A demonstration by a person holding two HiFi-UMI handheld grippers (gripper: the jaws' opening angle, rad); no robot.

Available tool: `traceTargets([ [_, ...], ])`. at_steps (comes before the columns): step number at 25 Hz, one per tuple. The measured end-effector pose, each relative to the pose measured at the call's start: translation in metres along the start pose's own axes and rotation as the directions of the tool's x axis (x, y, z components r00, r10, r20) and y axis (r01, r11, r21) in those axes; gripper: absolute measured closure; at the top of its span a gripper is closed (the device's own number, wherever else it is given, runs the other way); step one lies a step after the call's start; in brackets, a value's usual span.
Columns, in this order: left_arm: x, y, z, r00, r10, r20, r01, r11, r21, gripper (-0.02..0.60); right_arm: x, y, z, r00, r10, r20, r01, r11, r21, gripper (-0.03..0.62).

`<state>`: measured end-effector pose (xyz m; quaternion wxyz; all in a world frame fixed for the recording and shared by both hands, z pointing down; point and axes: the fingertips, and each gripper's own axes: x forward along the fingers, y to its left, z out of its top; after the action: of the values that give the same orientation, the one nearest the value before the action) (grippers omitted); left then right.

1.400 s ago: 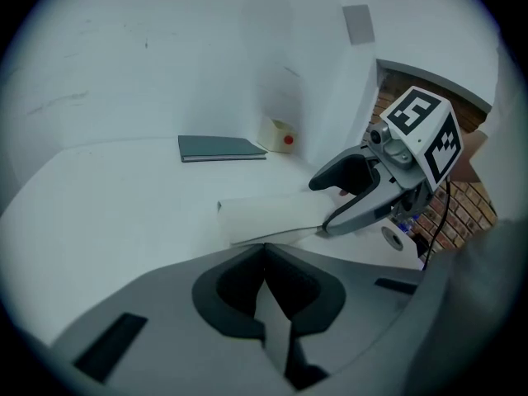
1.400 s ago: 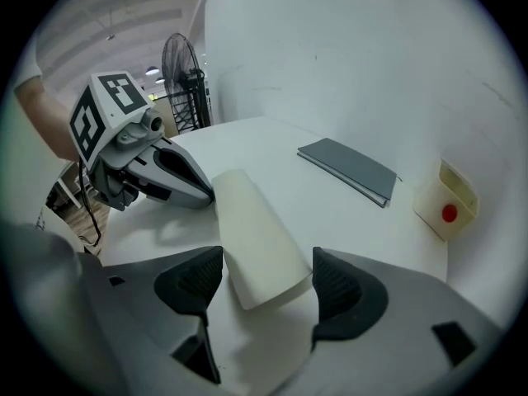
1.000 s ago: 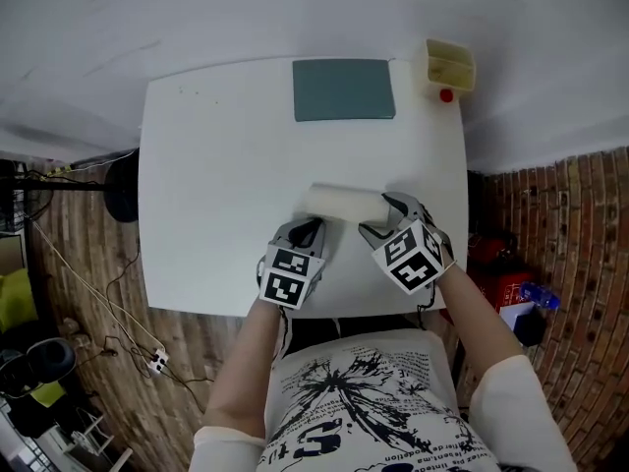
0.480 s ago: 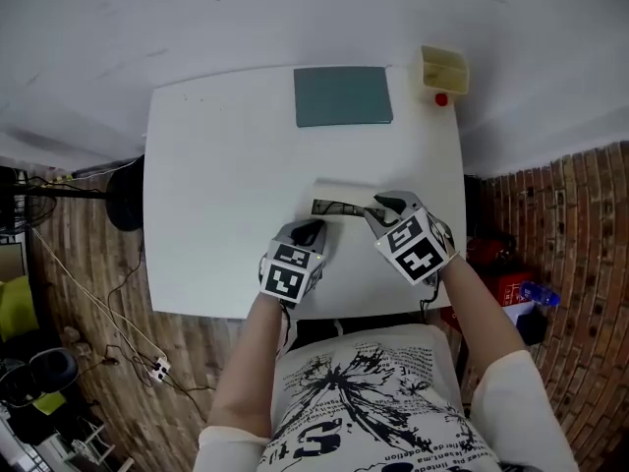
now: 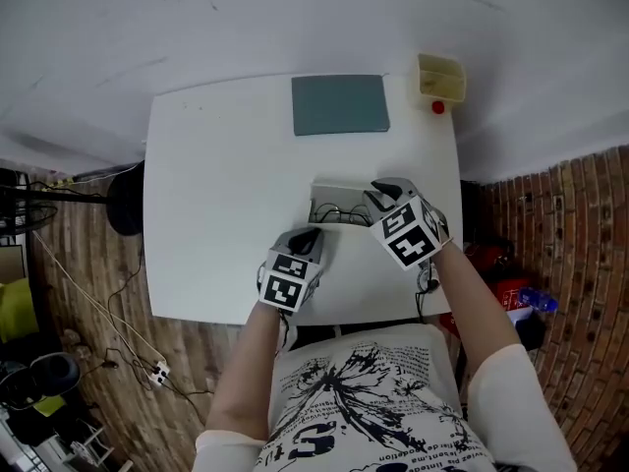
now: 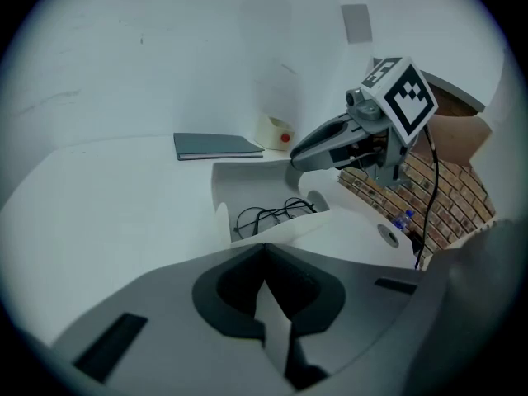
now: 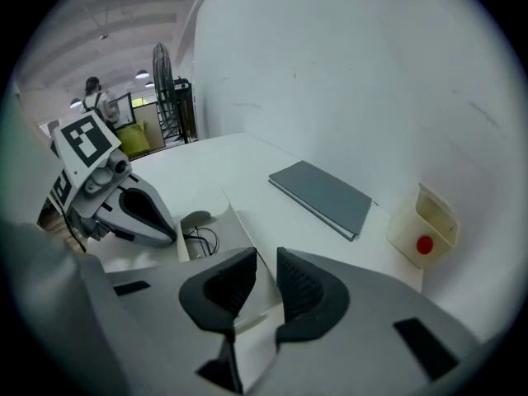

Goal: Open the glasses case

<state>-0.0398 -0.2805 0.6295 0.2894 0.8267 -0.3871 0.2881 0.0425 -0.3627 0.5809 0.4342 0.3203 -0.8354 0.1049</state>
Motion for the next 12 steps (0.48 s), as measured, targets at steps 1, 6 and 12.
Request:
traceTargets([
  [1,0.0,0.0,0.0,1.0,0.005,0.001,-0.005,1.0,0.003,0.568,0.002,-0.003,0.001,1.0,-0.006,0.002,0.006,1.0,0.0,0.502],
  [6,0.001,0.001,0.001,1.0,0.017,-0.001,-0.017,1.0,0.011,0.568,0.015,-0.019,0.005,0.999,-0.043,0.01,0.043,0.999,-0.01,0.494],
  [12,0.004,0.004,0.0,0.999,0.026,-0.023,-0.025,1.0,0.005,0.568,0.035,-0.031,0.005,0.998,-0.066,-0.012,0.066,0.998,-0.007,0.48],
])
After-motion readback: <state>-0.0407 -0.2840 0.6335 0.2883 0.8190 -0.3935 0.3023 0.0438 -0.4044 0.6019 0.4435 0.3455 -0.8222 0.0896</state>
